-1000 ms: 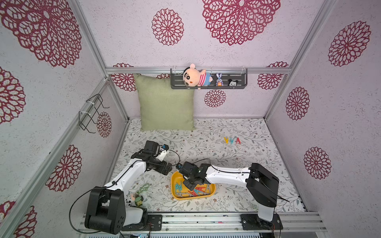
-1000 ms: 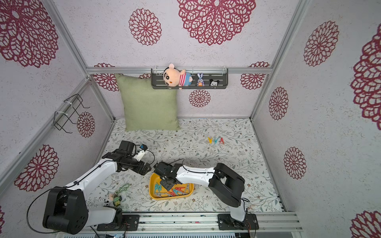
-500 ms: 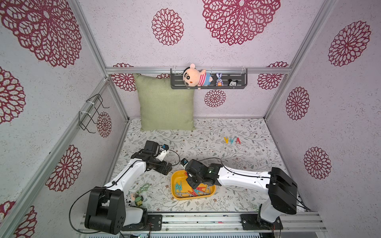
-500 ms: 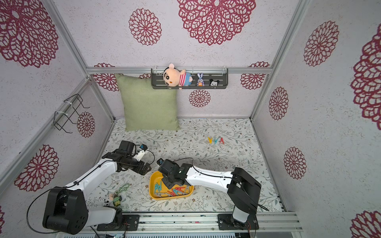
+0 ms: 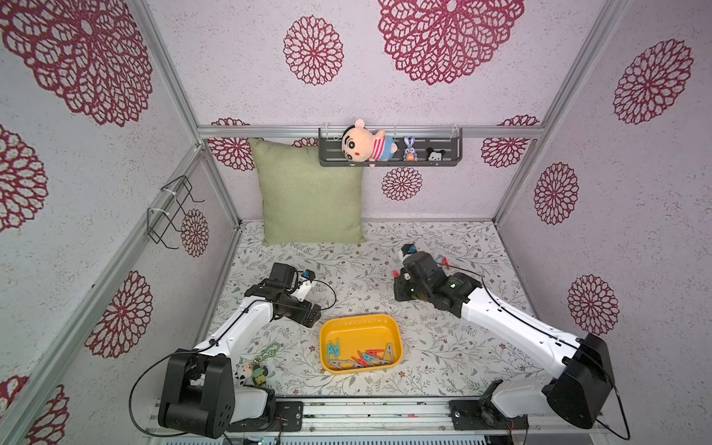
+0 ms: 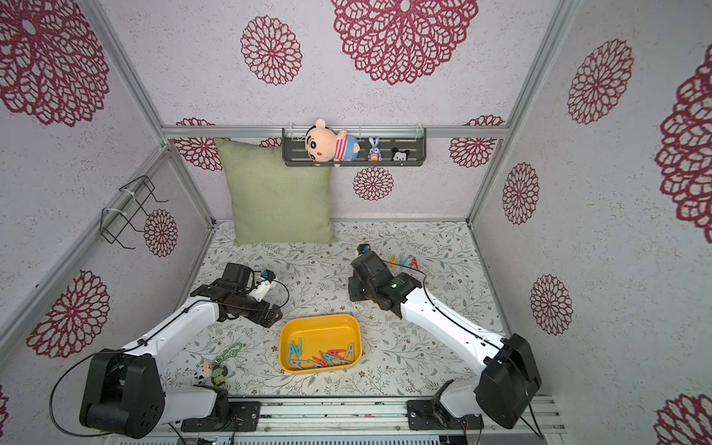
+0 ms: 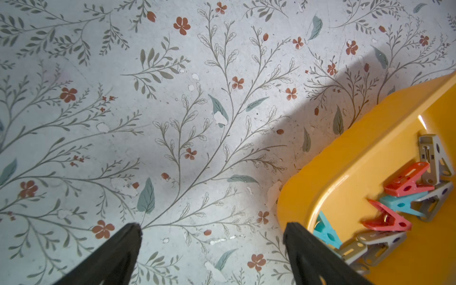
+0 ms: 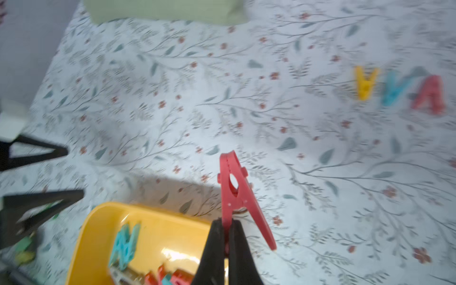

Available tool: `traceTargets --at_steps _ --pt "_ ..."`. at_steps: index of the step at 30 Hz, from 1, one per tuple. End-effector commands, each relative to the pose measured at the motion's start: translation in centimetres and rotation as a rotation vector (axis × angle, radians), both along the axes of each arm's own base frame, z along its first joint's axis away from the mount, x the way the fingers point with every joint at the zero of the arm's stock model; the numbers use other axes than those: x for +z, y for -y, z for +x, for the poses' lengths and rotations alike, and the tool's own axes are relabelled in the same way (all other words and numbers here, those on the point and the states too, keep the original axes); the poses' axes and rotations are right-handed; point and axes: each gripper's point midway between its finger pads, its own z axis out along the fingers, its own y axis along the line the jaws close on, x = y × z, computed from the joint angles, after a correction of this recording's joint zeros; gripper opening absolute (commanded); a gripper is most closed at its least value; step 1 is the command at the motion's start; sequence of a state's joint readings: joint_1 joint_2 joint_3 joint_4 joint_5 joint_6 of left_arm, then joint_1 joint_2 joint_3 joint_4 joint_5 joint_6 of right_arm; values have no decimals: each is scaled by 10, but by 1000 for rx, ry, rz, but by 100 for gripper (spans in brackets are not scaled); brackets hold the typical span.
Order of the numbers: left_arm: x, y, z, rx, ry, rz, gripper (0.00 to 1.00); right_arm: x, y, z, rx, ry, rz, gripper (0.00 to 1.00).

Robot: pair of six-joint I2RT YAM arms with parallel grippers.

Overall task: Take the clothespins out of the storage box
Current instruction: Place the clothespin at the center of the board.

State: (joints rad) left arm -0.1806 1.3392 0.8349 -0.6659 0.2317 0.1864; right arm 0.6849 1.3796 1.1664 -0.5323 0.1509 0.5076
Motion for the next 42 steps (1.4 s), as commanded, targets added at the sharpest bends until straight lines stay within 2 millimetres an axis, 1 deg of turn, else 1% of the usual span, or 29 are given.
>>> traceTargets --at_steps 1,5,7,10,13,18,21,23,29,33,39,42 --pt "7 0 6 4 34 -5 99 -18 61 13 -151 -72 -76 0" --pt "7 0 6 2 36 -6 98 -39 122 44 -259 -127 -156 0" --pt "7 0 6 3 35 -8 98 -51 144 58 -278 -162 -168 0" --pt "7 0 6 2 35 -8 98 -71 169 77 -279 -214 -171 0" --pt "8 2 5 -1 35 -14 98 -85 183 94 -256 -244 -177 0" --pt "10 3 5 -3 36 -22 98 -96 194 121 -193 -249 -227 0" --pt "10 3 4 -4 35 -26 98 -107 201 135 -170 -273 -234 0" --pt "10 4 4 -5 37 -27 99 -115 209 143 -185 -294 -235 0" --pt "11 3 4 -5 41 -24 98 -131 219 159 -165 -312 -248 0" --pt "12 3 5 -4 46 -23 98 -139 226 166 -158 -336 -250 0" --pt "12 3 5 -3 44 -22 98 -152 231 173 -158 -365 -245 0" --pt "12 2 5 -2 46 -20 98 -157 231 178 -157 -370 -241 0"
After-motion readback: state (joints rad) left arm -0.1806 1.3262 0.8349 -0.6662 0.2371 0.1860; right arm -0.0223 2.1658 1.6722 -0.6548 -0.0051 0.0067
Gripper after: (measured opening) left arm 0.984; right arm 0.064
